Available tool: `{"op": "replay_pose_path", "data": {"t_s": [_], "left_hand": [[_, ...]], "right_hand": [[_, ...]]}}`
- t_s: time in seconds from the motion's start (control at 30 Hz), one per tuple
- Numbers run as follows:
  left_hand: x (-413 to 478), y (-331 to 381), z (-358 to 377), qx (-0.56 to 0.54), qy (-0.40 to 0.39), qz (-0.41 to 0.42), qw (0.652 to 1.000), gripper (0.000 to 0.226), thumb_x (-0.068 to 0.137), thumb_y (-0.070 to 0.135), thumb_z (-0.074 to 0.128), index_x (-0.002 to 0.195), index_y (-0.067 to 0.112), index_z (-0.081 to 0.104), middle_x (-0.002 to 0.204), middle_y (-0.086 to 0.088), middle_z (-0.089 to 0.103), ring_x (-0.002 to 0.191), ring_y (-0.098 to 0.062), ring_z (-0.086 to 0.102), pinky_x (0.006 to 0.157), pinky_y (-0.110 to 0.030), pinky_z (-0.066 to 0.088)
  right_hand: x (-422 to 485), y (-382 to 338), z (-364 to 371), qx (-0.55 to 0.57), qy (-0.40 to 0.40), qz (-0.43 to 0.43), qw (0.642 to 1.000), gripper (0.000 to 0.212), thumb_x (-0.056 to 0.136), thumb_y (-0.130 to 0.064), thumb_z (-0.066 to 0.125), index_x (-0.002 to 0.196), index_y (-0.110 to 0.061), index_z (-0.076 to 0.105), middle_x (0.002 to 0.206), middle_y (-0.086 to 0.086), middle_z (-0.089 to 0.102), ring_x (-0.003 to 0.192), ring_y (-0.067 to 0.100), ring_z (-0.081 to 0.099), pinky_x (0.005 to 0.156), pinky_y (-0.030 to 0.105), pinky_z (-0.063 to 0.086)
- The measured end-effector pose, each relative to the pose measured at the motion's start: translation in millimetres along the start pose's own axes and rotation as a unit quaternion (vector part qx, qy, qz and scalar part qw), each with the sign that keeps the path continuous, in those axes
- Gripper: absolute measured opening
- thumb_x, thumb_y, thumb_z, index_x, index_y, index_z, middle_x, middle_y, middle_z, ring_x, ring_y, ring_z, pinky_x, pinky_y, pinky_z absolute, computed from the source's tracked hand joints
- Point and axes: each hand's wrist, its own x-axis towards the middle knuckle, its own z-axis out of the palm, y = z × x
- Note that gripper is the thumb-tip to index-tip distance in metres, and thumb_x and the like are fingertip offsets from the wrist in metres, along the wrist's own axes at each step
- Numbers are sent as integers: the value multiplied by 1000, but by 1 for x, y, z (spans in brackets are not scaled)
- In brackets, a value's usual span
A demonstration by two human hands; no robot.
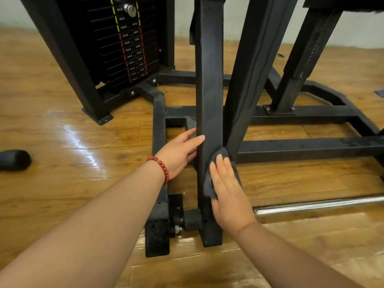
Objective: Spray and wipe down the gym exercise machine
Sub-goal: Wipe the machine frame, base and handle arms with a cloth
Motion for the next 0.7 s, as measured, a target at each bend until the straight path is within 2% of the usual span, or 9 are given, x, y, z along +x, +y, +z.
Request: {"op": "replay_pose_path", "data": {"t_s": [0.07,0.13,0.2,0.3,0.4,0.43,0.53,0.6,0.7], "left_hand": [[-1,-2,2,5,10,8,1000,57,94,21,62,146,23,39,117,10,63,101,-3,63,76,-14,51],[-3,-4,4,15,15,19,1000,57,94,20,62,146,23,38,112,13,61,101,-2,60,81,-16,49],[-4,-6,4,20,23,19,999,58,93,20,62,146,23,38,108,16,58,103,-2,57,91,-20,49],[-6,-4,7,29,36,21,999,62,92,21,64,148,23,36,123,11,56,123,-12,52,108,-34,42],[-7,-6,10,23,35,22,999,64,90,13,65,147,21,36,126,6,59,116,-9,56,101,-30,47],[-8,-7,10,24,31,23,999,65,90,11,65,147,20,36,123,6,60,112,-7,58,97,-27,49],[-12,-12,7,57,21,18,998,70,88,9,67,149,20,33,128,6,57,111,-5,56,91,-22,49],[-14,-16,1,95,14,14,995,77,86,10,70,151,19,29,134,7,53,118,-5,52,99,-24,45],[-16,-18,-5,158,4,8,987,85,82,16,75,152,19,26,148,2,43,132,-10,45,113,-37,36]], "right_hand": [[-15,-2,8,-22,-3,3,1000,101,77,-24,74,151,-11,7,161,6,4,149,20,1,110,34,17],[-3,-9,6,-12,15,3,1000,81,91,-35,47,151,-13,-2,161,2,-12,149,17,-13,115,35,6],[22,-16,-4,32,36,25,999,70,95,-40,29,149,-9,-2,159,3,-10,148,16,-10,116,34,1],[34,-15,-2,27,62,40,997,70,95,-37,29,149,-7,-4,158,5,-9,146,13,-18,116,37,3],[3,-4,18,-64,23,36,997,89,92,-31,45,151,-13,-20,157,6,-29,143,15,-32,114,38,4],[-13,-1,25,-75,16,29,997,91,91,-30,47,152,-12,-18,158,6,-30,144,17,-32,113,37,7],[-48,-3,39,-68,51,3,996,73,88,-31,36,152,-6,12,161,6,0,149,19,-17,107,35,25],[-40,-13,36,-58,65,21,996,70,88,-31,33,151,-4,17,159,6,9,149,21,-6,109,39,25],[-9,-23,21,-48,76,47,995,72,89,-31,35,151,-2,13,158,10,9,146,20,5,112,41,19]]}}
